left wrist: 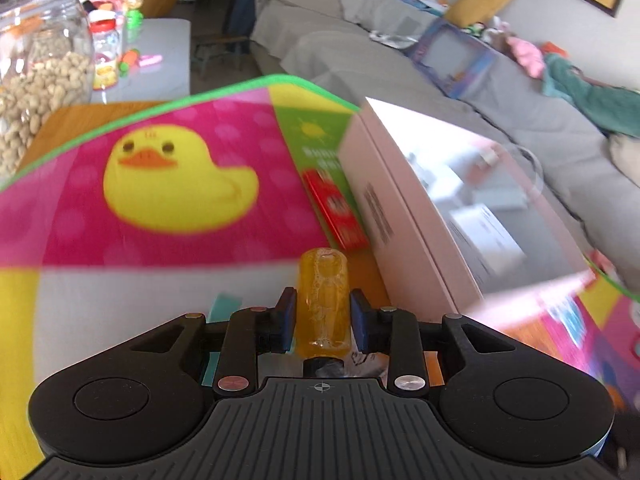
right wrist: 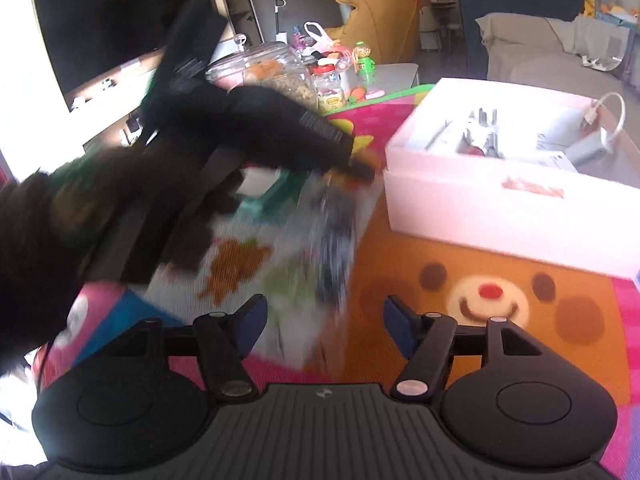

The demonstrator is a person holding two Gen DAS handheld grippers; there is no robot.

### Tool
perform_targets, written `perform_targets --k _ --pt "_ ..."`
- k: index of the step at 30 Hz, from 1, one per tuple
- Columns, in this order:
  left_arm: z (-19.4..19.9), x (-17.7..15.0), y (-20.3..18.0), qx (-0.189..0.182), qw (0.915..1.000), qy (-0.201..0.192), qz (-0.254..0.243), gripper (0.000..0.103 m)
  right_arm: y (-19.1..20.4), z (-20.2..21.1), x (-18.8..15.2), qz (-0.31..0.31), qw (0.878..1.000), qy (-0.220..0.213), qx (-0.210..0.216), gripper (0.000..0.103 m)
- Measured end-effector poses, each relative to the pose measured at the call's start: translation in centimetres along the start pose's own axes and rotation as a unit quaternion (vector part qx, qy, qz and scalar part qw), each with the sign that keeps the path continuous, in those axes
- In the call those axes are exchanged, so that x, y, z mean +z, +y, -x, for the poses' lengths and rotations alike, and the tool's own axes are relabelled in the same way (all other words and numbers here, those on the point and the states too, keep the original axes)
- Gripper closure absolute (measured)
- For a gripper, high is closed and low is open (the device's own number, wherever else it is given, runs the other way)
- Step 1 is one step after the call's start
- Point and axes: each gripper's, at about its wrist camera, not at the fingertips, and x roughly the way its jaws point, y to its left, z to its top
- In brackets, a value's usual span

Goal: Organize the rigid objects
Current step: 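Grasp the yellow translucent bottle with the left gripper while the right grasps the clear bag, then lift the yellow bottle and clear bag into the pink box and open both grippers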

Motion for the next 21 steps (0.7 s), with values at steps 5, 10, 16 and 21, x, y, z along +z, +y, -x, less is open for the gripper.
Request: perform_targets --k 5,10,16,21 --pt "2.3 -2.6 0.2 -0.022 0.9997 0.002 -0.01 0.071 0.9 -1.6 1.1 0.03 0.999 0.023 0.001 0.069" --pt "4.0 -4.7 -0.1 -0.027 0.9995 -0.005 -0.019 0.071 0.9 0.2 -0.6 0.07 0.997 0.033 -0.009 0.081" --pt "5.6 -7.3 -1.6 -0.037 0.9986 -0.008 -0.036 0.071 -2.3 3.2 -2.1 0.047 0.996 0.031 -0.076 0.081" --pt "6.3 -9.2 -4.1 -0.035 0.9969 0.001 -0.07 0.071 -4.0 4.4 -3.0 0.012 0.994 0.024 -0.107 0.048"
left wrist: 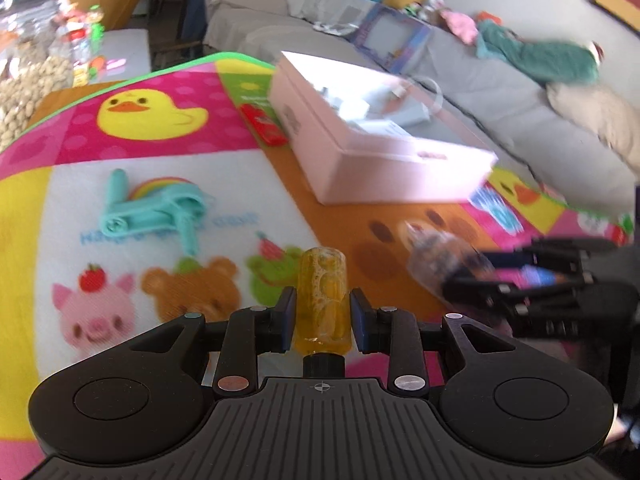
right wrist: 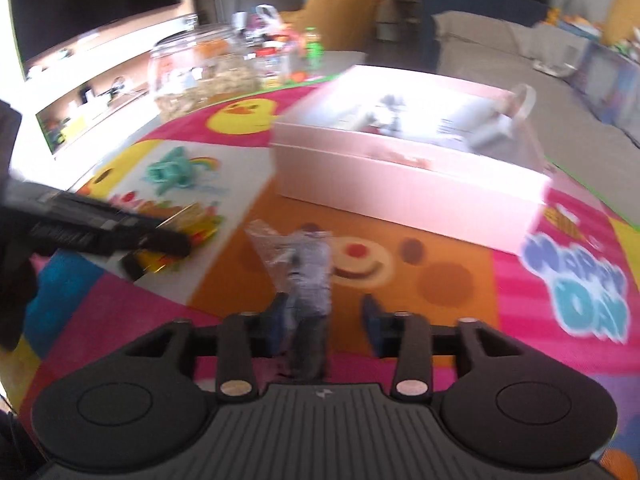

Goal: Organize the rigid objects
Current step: 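Lift the yellow bottle and clear bag into the pink box and open both grippers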

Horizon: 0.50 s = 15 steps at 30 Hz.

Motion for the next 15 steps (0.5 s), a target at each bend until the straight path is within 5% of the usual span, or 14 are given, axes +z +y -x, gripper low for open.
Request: perform_targets --k 5,9,15 --pt "-0.2 -1.4 -2.7 0.026 0.9977 -0.008 -0.061 0.071 0.2 -0.3 -0.9 -0.003 1.0 -0.024 -0.005 0.034" --pt "-0.3 -1.9 -3.3 0.043 0.9975 -0.018 -0.053 0.068 0.1 -0.6 -1.1 -0.024 0.999 -0.04 -0.016 0.03" --pt "-0.4 -2.3 -4.2 0.063 0.9954 -0.026 -0.067 0.068 -1.2 -0.6 -0.9 -0.078 0.996 -0.044 0.032 0.013"
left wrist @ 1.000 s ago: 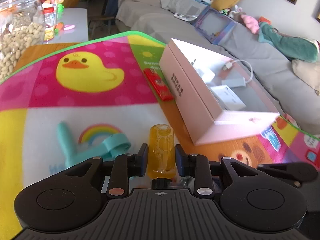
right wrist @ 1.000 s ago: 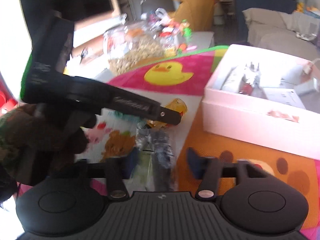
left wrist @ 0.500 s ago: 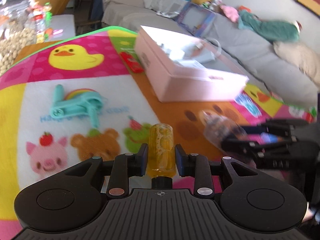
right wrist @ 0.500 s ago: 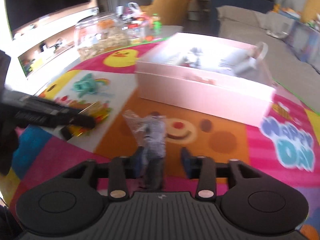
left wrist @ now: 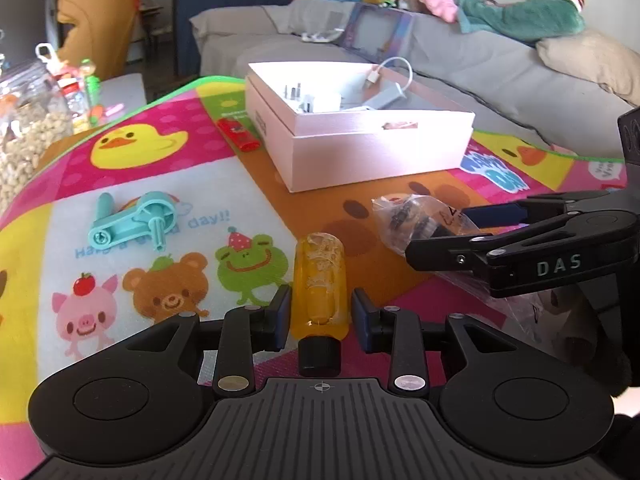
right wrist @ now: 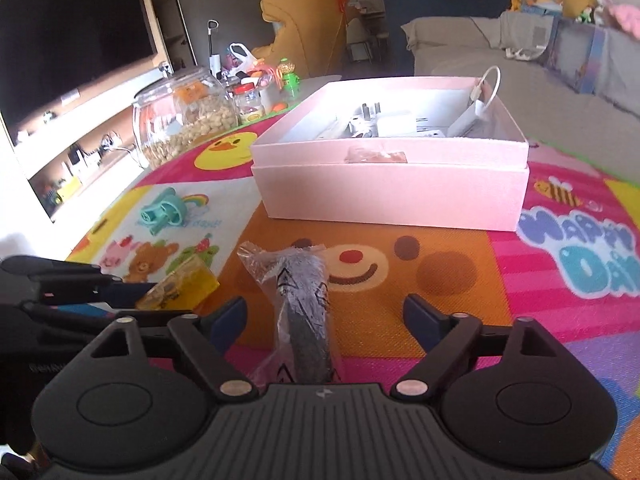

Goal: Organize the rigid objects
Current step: 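Lift the yellow bottle and clear bag into the pink box and open both grippers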

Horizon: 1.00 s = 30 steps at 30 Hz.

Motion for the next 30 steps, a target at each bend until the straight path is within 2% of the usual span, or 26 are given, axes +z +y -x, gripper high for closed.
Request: perform_targets --k 4,9,10,13,16,19,21,23,27,30 --pt "0.1 -0.3 -0.4 0.011 0.9999 -0.009 -0.006 0.068 0.1 -0.2 -0.1 -0.016 1.0 0.007 0.025 0.0" --pt "0.3 -0.5 0.1 0.003 0.9999 -0.014 0.006 0.07 1.0 -0.2 -0.2 0.021 0.999 0.022 0.032 0.0" --pt "0.3 -0.6 0.2 0.001 0.9998 -0.016 0.009 0.07 1.2 -0.1 -0.2 0.029 0.999 0.027 0.029 0.001" --pt "0.4 -0.9 0.4 -0.002 0.9995 -0.026 0.014 0.07 1.9 0.4 -0.4 0.068 0.997 0.038 0.005 0.012" --pt "0.4 -1.0 0.3 -0.001 0.9994 -0.032 0.015 0.07 1.9 1.1 -0.9 0.098 0.994 0.045 -0.021 0.013" --pt "0.4 -1.1 0.4 -0.002 0.9993 -0.033 0.017 0.07 1.5 1.7 -1.1 0.128 0.987 0.021 -0.09 0.013" --pt "0.4 -1.1 0.4 -0.002 0.9993 -0.034 0.017 0.07 1.0 2.2 -0.8 0.131 0.984 0.003 -0.12 0.013" --pt "0.4 -1.1 0.4 -0.001 0.9993 -0.034 0.017 0.07 0.4 2.6 -0.3 0.117 0.985 -0.006 -0.124 0.013" --pt "0.4 -1.1 0.3 -0.001 0.9993 -0.034 0.017 0.07 -0.2 2.3 0.1 0.092 0.991 0.001 -0.099 0.015" --pt "0.4 -1.2 0.3 0.0 0.9993 -0.034 0.016 0.07 -0.5 1.3 0.0 0.069 0.994 0.013 -0.088 0.022"
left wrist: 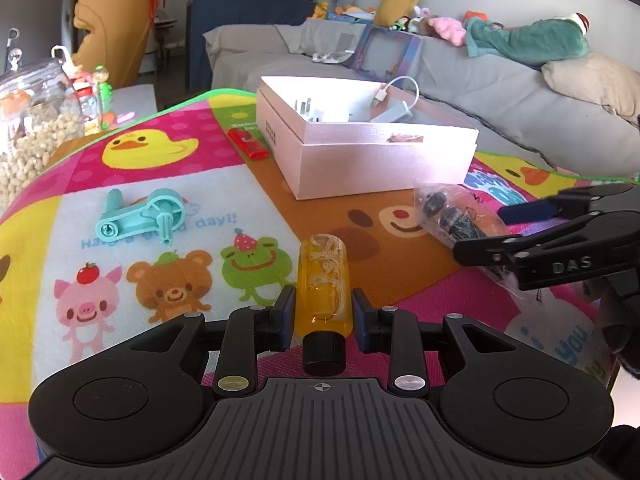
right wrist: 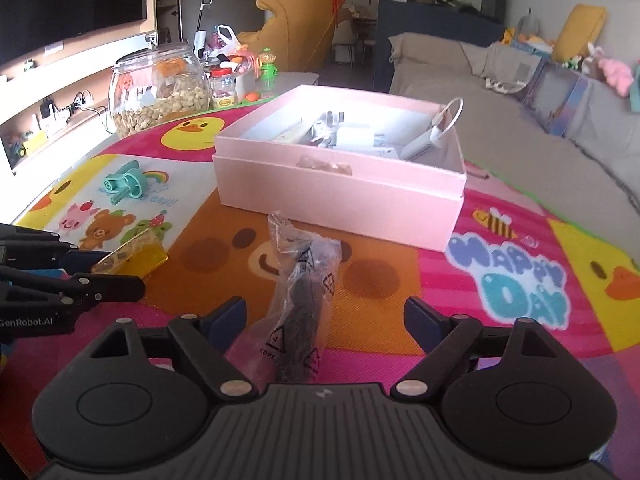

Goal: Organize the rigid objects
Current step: 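Lift the yellow bottle and clear bag into the pink box and open both grippers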

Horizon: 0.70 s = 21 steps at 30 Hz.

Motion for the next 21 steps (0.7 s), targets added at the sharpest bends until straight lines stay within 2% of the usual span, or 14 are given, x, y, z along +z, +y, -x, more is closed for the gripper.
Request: perform_targets --k 7,9,11,12,14,16,21 --pt "0.0 0.0 0.0 0.001 1.0 0.0 0.0 0.07 0.1 -1.1 0.2 -0.025 1.0 0.0 0.004 0.026" --pt "0.0 0.0 -0.1 0.002 1.0 -0.001 0.0 0.07 0.2 -1.5 0.5 -0.025 1.0 -0.002 0.001 0.03" --pt "0.1 0.0 0.0 0.002 1.0 -0.002 0.006 0.07 0.7 -1.9 0.8 -0.016 1.0 -0.005 -0.003 0.047" --pt "0.1 0.0 0.1 0.003 0.9999 -0.004 0.014 0.07 1.0 -2.0 1.0 -0.006 1.0 -0.005 -0.006 0.053" --pt "0.2 -0.1 0.0 0.006 0.9996 -0.005 0.025 0.07 1.6 -2.0 1.4 0.01 1.0 0.001 0.003 0.074" --pt "0.3 -0.2 -0.4 0.016 0.9997 -0.006 0.02 0.07 2.0 -1.7 1.5 0.019 1.0 0.006 0.016 0.081" --pt "0.4 -0.1 -0.8 0.02 0.9998 0.002 0.003 0.07 1.8 0.7 1.4 0.011 1.0 -0.006 0.029 0.082"
